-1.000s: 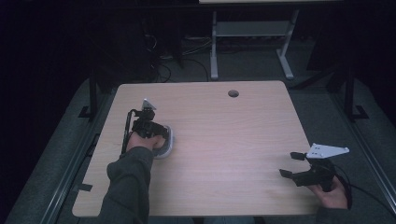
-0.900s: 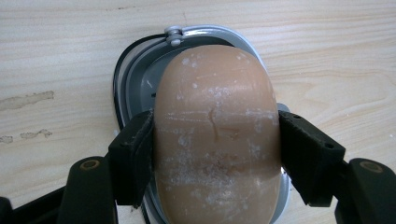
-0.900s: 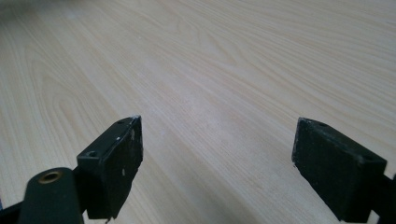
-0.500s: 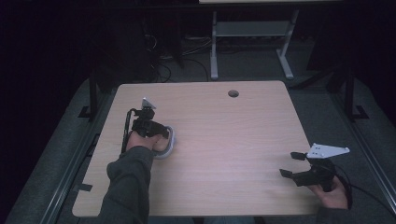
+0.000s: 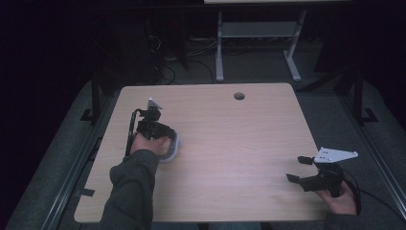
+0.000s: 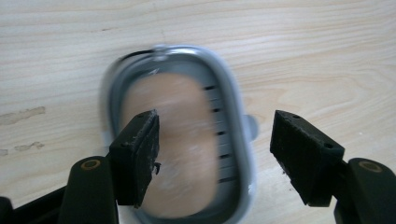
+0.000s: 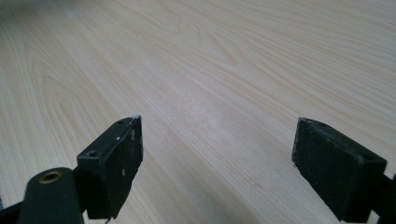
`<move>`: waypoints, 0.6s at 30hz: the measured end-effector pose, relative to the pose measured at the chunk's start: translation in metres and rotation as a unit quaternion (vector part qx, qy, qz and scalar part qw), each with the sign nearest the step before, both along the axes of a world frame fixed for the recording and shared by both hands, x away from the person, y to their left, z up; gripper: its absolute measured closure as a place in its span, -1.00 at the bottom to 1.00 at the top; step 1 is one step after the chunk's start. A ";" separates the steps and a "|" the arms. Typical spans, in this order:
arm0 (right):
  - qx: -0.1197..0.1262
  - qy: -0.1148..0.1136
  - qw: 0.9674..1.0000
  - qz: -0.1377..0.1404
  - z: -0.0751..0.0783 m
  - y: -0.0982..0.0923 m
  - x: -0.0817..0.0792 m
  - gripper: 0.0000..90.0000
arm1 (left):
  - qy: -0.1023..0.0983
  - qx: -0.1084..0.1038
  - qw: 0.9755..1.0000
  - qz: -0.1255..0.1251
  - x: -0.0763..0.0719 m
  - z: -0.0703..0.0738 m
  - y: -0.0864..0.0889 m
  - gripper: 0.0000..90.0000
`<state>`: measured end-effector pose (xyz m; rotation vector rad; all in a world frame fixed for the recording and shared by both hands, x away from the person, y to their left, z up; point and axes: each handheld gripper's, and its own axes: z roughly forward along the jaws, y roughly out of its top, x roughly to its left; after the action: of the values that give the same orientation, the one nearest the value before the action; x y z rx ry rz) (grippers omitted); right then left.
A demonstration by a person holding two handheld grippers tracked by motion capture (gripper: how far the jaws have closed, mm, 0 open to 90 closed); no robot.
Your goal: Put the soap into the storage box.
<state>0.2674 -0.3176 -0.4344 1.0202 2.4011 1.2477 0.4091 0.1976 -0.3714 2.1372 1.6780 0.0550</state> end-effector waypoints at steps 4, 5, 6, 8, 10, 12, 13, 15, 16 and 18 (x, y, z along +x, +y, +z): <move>-0.001 0.000 1.000 -0.001 0.001 0.001 -0.001 -0.65 | -0.001 -0.004 1.000 -0.005 -0.001 0.001 0.000 -0.29; -0.001 0.000 1.000 -0.001 0.000 0.000 -0.001 -0.65 | 0.000 -0.007 1.000 -0.005 -0.001 0.001 0.001 -0.29; 0.000 0.000 1.000 0.000 0.000 0.000 -0.001 -0.65 | -0.001 -0.011 1.000 -0.005 -0.002 0.001 0.000 -0.29; 0.001 0.000 1.000 0.000 0.000 0.000 -0.001 -0.65 | -0.004 -0.015 1.000 -0.005 -0.002 0.002 -0.001 -0.29; -0.001 -0.001 1.000 -0.001 0.000 0.000 -0.001 -0.65 | -0.006 -0.023 1.000 -0.007 -0.003 0.003 -0.001 -0.30; -0.002 0.000 1.000 -0.001 0.000 0.000 -0.001 -0.65 | -0.008 -0.027 1.000 -0.007 -0.004 0.004 -0.001 -0.30; -0.003 0.000 1.000 -0.001 0.000 0.001 -0.001 -0.65 | -0.009 -0.028 1.000 -0.010 -0.004 0.005 -0.001 -0.30; -0.003 0.000 1.000 -0.001 0.000 0.001 -0.001 -0.65 | -0.010 -0.033 0.999 -0.010 -0.005 0.006 -0.001 -0.30; -0.003 0.000 1.000 -0.001 0.000 0.001 -0.001 -0.65 | -0.009 -0.035 0.999 -0.012 -0.005 0.006 0.000 -0.30; -0.004 0.000 1.000 -0.001 0.000 0.001 -0.001 -0.65 | -0.012 -0.037 0.999 -0.011 -0.006 0.008 0.000 -0.30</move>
<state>0.2661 -0.3168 -0.4340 1.0194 2.4026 1.2376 0.4031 0.1978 -0.3639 2.0921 1.6170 0.0124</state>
